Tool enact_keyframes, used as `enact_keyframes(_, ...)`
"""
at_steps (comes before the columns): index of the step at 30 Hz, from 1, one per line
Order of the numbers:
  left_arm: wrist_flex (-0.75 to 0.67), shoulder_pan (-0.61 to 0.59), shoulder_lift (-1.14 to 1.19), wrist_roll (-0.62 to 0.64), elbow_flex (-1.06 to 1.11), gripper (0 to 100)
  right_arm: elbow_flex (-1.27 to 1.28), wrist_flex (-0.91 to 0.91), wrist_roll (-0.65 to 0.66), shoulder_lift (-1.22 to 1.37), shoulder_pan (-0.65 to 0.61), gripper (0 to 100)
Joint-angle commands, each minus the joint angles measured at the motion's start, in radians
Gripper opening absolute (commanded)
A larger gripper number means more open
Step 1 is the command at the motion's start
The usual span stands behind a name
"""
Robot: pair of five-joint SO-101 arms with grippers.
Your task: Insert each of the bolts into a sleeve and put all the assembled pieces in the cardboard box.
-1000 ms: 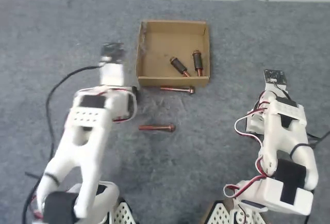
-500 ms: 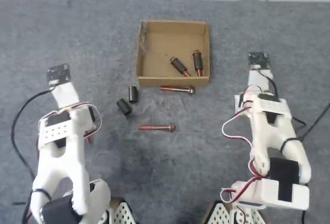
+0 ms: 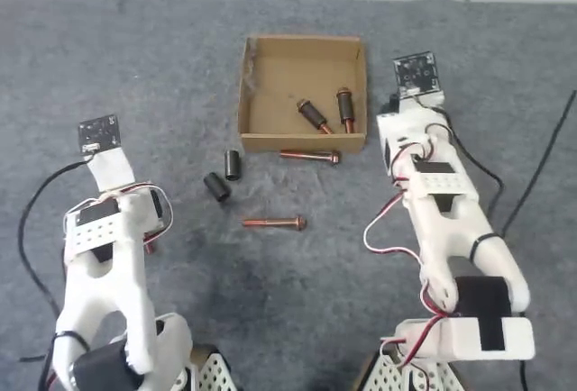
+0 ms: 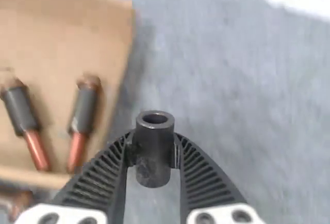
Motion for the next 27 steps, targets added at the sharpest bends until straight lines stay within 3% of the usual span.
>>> enact_keyframes(1, -0.023, -0.006, -0.055, -0.015, -0.008, 1, -0.005, -0.102, 0.008, -0.039, -0.041, 0.9)
enact_keyframes(7, -0.023, -0.002, -0.055, -0.017, -0.008, 1, 0.060, -0.375, 0.006, -0.039, -0.079, 1.0)
enact_keyframes(15, -0.025, -0.002, -0.055, -0.017, -0.008, 1, 0.295, -0.825, 0.008, -0.041, -0.232, 1.0)
enact_keyframes(27, -0.026, 0.000, -0.055, -0.017, -0.008, 1, 0.549, -1.024, 0.000, -0.042, -0.432, 0.7)
